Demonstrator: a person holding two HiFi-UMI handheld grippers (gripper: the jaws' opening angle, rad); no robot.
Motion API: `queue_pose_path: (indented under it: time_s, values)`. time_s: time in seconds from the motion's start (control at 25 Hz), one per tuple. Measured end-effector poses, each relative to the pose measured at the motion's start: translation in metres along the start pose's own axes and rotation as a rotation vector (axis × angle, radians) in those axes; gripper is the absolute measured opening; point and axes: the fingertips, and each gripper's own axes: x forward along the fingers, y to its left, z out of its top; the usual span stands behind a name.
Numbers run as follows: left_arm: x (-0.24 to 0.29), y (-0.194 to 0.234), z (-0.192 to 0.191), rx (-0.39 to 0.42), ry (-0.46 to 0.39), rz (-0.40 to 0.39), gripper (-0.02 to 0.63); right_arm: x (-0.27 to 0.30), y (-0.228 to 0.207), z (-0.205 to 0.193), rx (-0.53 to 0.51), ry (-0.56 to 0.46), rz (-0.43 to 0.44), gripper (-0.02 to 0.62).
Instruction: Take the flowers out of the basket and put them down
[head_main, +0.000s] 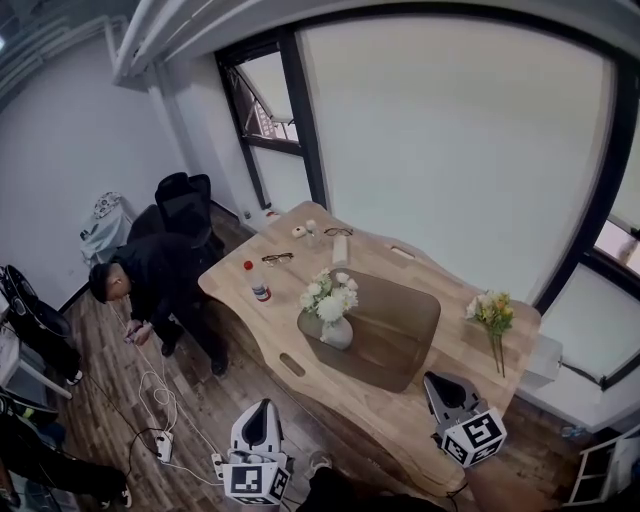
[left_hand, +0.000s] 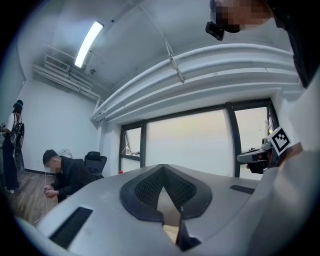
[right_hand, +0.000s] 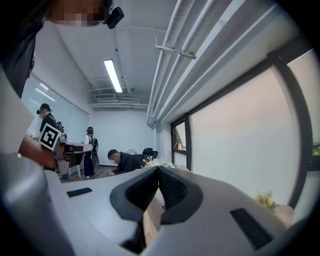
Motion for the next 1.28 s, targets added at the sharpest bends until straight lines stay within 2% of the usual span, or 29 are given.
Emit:
queue_pose_path:
  time_s: [0.4, 0.84, 1.12, 1.28]
  values:
    - [0.067, 0.048, -0.010, -0.029, 0.009, -0.087, 0.002, 0.065, 0.001, 0.000, 0.004, 0.052, -0.065, 0.021]
    - [0.139, 0.121, -0.009, -0.020, 0.018, -0.189, 0.002, 0.138, 0.000, 0.030, 0.014, 0.031, -0.187, 0.021]
    - [0.174, 0.140, 0.000, -0.021, -0.001, -0.274, 0.002, 0.161, -0.005, 0.061, -0.019, 0.010, -0.260, 0.021]
    - [0.193, 0.140, 0.003, -0.033, -0.015, -0.296, 0.002, 0.173, -0.013, 0.077, -0.058, 0.003, -0.259, 0.021]
